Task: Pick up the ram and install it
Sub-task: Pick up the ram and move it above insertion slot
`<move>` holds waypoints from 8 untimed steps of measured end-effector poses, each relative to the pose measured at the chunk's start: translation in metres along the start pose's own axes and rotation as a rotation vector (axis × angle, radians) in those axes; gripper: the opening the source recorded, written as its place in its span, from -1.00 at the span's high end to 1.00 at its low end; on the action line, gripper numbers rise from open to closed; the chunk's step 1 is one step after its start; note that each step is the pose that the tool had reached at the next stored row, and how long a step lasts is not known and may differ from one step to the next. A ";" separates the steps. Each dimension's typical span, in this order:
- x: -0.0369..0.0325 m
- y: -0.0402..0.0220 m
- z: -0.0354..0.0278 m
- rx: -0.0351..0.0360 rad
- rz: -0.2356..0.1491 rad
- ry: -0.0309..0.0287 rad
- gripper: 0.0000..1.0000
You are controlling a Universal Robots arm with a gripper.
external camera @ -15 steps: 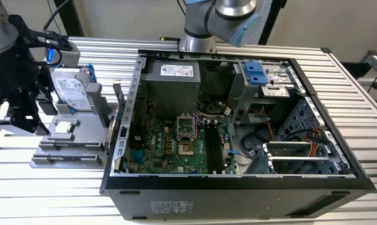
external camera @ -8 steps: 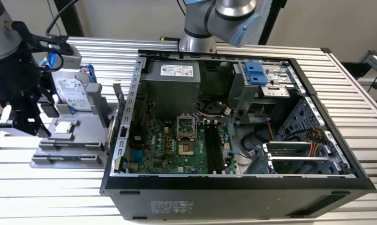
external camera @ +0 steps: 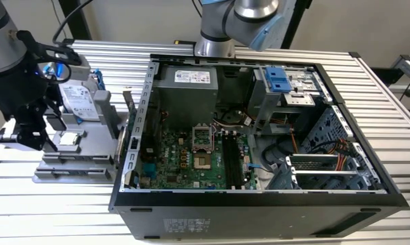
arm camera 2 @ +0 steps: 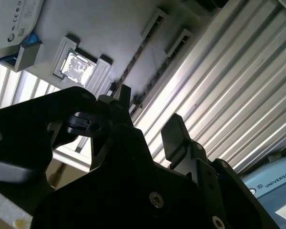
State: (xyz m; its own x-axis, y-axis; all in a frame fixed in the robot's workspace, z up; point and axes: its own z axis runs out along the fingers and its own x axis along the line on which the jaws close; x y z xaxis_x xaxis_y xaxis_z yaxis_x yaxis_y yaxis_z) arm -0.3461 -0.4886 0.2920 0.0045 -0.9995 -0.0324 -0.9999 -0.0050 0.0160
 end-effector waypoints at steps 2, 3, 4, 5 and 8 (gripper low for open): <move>0.0001 0.0000 0.0021 0.0001 0.003 0.0000 -1.00; 0.0001 -0.0001 0.0031 0.0002 0.004 0.0000 -1.00; 0.0001 -0.0001 0.0041 0.0002 0.005 0.0000 -1.00; 0.0002 -0.0001 0.0052 0.0002 0.006 0.0001 -1.00; 0.0003 -0.0002 0.0083 0.0004 0.009 0.0000 -1.00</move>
State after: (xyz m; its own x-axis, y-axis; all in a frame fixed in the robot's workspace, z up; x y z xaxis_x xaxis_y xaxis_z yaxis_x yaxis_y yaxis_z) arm -0.3461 -0.4886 0.2836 -0.0044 -0.9995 -0.0322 -0.9999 0.0039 0.0159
